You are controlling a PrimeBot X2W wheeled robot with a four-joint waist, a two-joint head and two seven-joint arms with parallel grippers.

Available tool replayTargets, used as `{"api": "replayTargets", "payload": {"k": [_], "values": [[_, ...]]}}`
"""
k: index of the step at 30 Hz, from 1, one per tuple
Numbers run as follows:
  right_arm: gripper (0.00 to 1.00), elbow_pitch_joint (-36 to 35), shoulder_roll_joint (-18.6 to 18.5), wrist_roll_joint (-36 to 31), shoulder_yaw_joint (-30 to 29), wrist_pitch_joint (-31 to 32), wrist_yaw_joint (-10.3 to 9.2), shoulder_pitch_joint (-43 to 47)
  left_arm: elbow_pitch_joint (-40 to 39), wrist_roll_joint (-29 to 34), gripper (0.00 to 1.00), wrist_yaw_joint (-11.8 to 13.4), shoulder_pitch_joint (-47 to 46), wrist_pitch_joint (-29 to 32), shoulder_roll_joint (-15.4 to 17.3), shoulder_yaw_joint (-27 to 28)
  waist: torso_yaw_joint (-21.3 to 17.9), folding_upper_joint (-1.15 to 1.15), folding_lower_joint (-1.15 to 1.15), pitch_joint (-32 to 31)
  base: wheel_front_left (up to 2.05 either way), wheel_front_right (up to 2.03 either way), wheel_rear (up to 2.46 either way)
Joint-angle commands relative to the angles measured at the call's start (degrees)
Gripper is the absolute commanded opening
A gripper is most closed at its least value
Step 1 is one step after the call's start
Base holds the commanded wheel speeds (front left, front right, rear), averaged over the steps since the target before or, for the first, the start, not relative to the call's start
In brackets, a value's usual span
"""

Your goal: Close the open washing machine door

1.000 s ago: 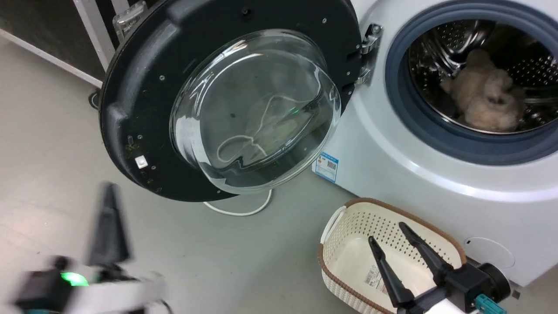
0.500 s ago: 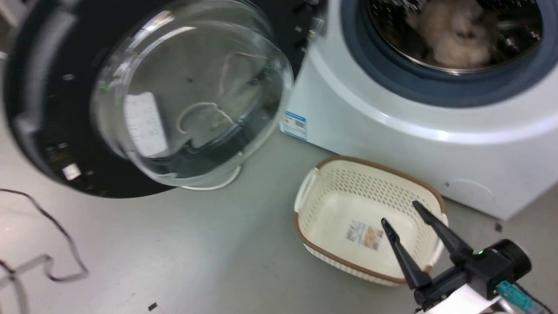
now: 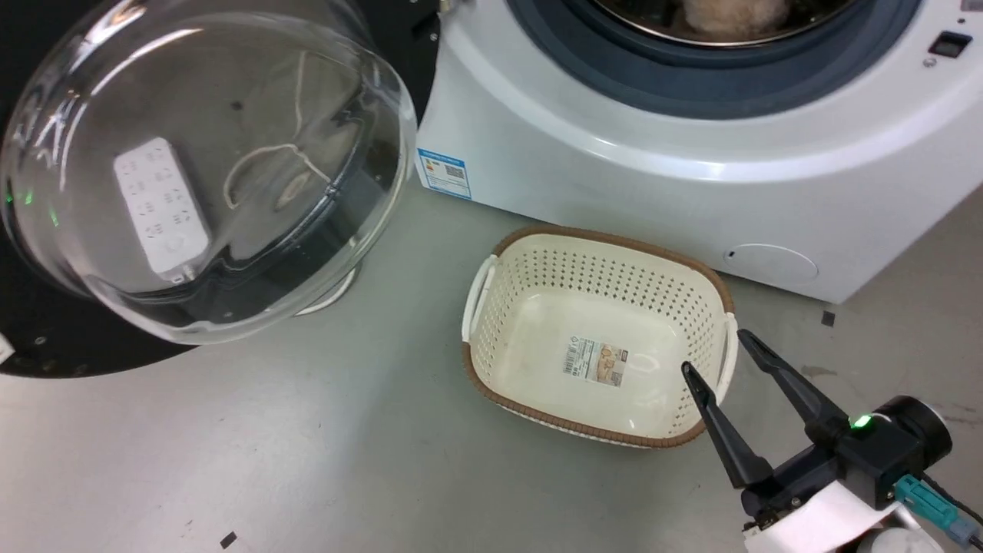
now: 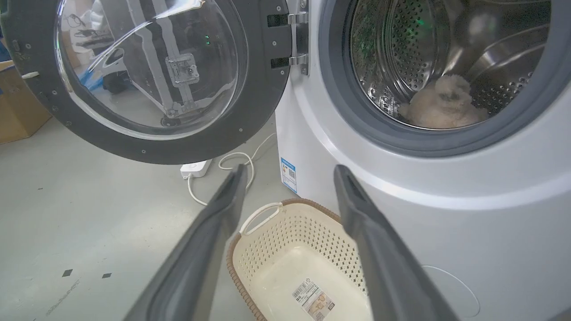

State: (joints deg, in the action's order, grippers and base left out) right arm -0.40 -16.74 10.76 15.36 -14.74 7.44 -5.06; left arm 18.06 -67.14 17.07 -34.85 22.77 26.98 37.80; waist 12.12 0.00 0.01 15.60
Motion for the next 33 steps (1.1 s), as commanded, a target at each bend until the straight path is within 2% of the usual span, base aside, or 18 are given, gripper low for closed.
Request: {"api": "replayTargets", "payload": {"k": [1,5,10,18,29,30,31,33], "values": [[1.00,-0.28,-0.52,0.41,0.04,-0.26,0.05,-0.85,0.27,-0.74,0.00,0.06,1.36,2.48,0.51,-0.47,-0.33,0.00,-0.01,0.21,0.00,0.00,0.00],[1.00,-0.16,-0.66,0.56,0.10,-0.26,0.05,-0.79,-0.36,-2.78,0.00,-0.50,3.49,7.79,0.20,-1.44,-0.38,0.00,-0.01,-0.08,0.00,0.00,0.00],[1.00,0.56,-0.16,0.40,0.16,-0.26,0.05,-0.37,-1.52,-4.14,0.00,-1.63,6.45,11.60,-0.29,-2.01,-0.12,0.00,-0.01,-1.66,0.00,0.00,0.00],[1.00,2.06,2.21,-0.14,0.12,-0.26,0.05,0.65,-6.80,-8.40,0.00,-4.96,12.62,21.15,-3.25,-4.75,-0.13,0.00,-0.01,-6.69,0.00,0.00,0.00],[1.00,4.22,5.92,-1.78,-2.60,-0.26,0.05,3.09,-15.43,-13.27,0.00,-10.17,24.30,29.67,-13.36,-10.46,-1.42,0.00,-0.01,-13.53,0.00,0.00,0.00],[1.00,4.22,5.92,-1.78,-2.60,-0.26,0.05,3.09,-15.43,-13.27,0.00,-10.17,24.30,29.67,-13.36,-10.46,-1.42,0.00,-0.01,-13.53,0.00,0.00,0.00],[1.00,4.42,6.23,-2.05,-2.98,-0.26,0.05,3.31,-16.74,-14.12,0.00,-10.96,26.03,30.66,-15.62,-11.81,-2.16,0.00,-0.01,-14.20,0.00,0.00,0.00],[1.00,4.57,6.46,-2.31,-3.33,-0.26,0.05,3.35,-18.32,-14.73,0.00,-11.53,27.76,31.83,-17.83,-13.62,-3.16,0.00,-0.01,-14.54,0.00,0.00,0.00]]}}
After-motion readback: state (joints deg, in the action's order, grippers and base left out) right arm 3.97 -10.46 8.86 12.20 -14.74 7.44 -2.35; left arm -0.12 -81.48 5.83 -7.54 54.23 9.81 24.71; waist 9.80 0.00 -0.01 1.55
